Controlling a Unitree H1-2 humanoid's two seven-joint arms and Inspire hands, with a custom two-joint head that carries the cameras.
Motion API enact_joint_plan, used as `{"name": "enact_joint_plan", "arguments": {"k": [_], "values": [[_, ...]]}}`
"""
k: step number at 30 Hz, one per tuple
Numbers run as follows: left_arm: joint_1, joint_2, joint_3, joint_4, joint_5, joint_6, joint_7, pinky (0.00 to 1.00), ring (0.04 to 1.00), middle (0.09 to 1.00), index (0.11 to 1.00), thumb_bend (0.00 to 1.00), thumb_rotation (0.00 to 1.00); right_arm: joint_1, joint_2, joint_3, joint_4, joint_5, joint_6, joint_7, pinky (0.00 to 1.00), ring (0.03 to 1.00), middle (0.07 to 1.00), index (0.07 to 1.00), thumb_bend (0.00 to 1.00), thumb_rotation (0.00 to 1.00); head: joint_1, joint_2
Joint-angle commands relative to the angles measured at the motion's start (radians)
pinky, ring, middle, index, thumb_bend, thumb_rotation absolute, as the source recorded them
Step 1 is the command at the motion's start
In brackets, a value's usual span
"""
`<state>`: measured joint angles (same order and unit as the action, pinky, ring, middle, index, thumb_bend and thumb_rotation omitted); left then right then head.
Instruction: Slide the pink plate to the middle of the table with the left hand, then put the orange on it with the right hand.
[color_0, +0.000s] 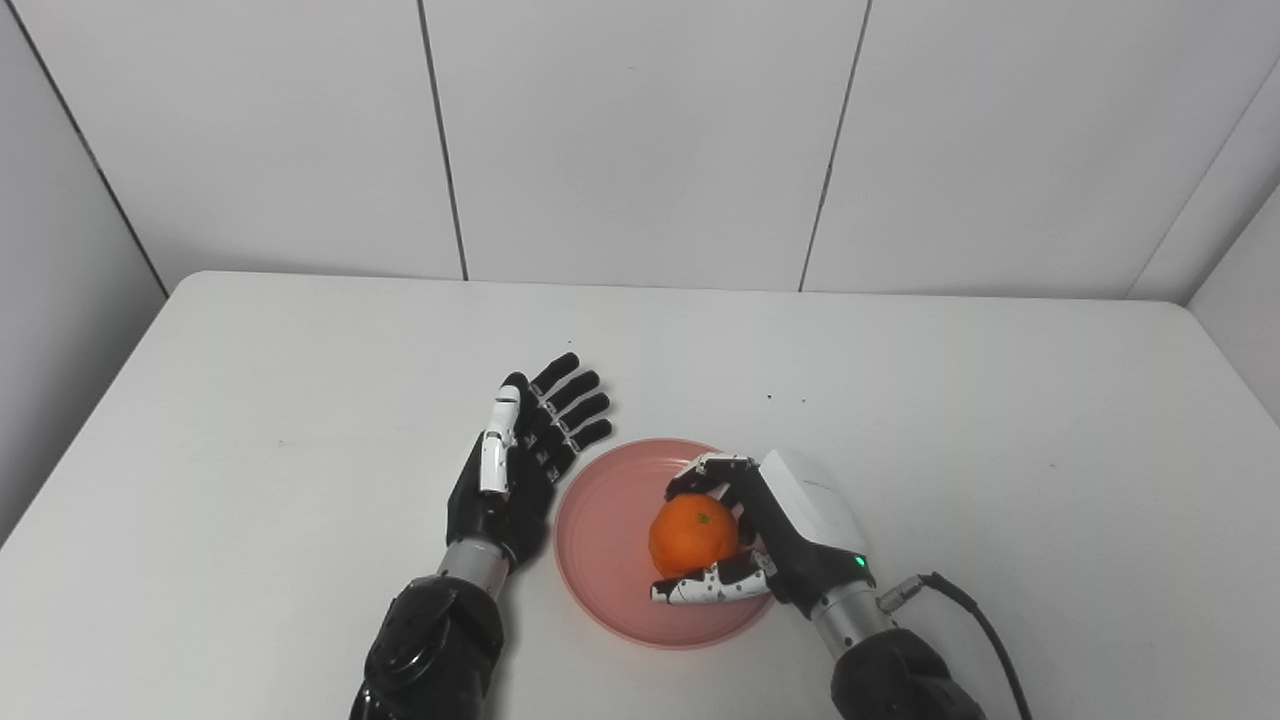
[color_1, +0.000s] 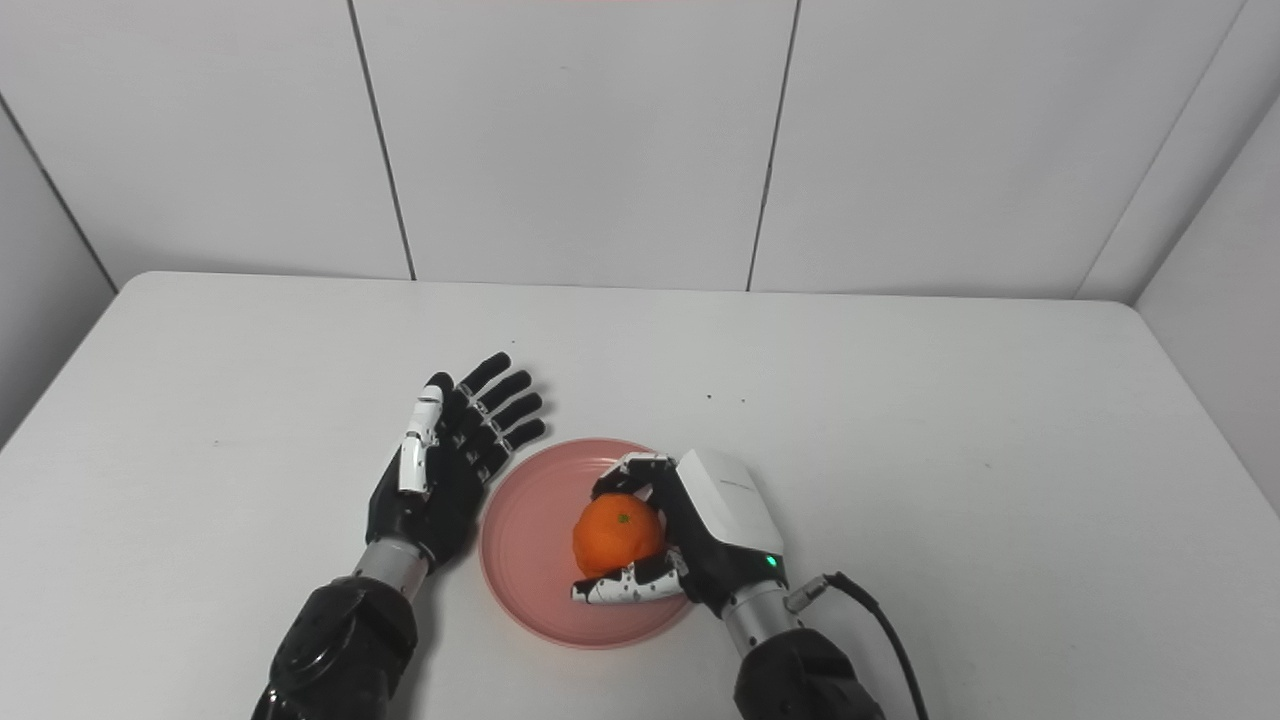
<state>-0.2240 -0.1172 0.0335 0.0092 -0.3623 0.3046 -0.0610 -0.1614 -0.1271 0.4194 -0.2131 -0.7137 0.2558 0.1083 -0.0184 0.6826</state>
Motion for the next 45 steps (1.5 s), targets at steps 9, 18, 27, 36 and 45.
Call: {"name": "enact_joint_plan", "arguments": {"k": [9,18,27,36,45], "values": [[-0.005,-0.010,-0.005,0.002,0.003,0.004,-0.003,0.76,0.788,0.796,0.781,0.34,1.00,-0.026,-0.007,0.031,-0.020,-0.056,-0.029,0.021,0.30,0.403,0.504,0.489,0.52,0.14,0.000,-0.007],[-0.005,-0.009,-0.008,0.009,0.008,-0.004,-0.006,0.76,0.791,0.798,0.783,0.34,1.00,-0.038,-0.022,0.038,-0.038,-0.080,-0.009,0.087,0.52,0.610,0.668,0.658,0.88,0.19,0.004,-0.011],[-0.004,-0.011,-0.006,0.007,0.007,0.001,-0.001,0.76,0.791,0.796,0.780,0.33,1.00,-0.038,-0.028,0.029,-0.062,-0.100,-0.001,0.145,0.63,0.738,0.787,0.784,0.98,0.28,0.004,-0.016],[-0.003,-0.006,-0.006,0.009,0.010,-0.004,-0.004,0.76,0.790,0.797,0.783,0.33,1.00,-0.023,-0.022,-0.024,-0.089,-0.007,-0.042,0.135,0.72,0.818,0.860,0.867,1.00,0.38,0.005,-0.024],[-0.004,0.000,-0.001,0.019,0.003,-0.014,-0.014,0.76,0.791,0.800,0.783,0.33,1.00,-0.006,-0.002,-0.166,-0.144,0.217,-0.160,0.033,0.82,0.881,0.904,0.906,1.00,0.49,0.005,-0.035]]}}
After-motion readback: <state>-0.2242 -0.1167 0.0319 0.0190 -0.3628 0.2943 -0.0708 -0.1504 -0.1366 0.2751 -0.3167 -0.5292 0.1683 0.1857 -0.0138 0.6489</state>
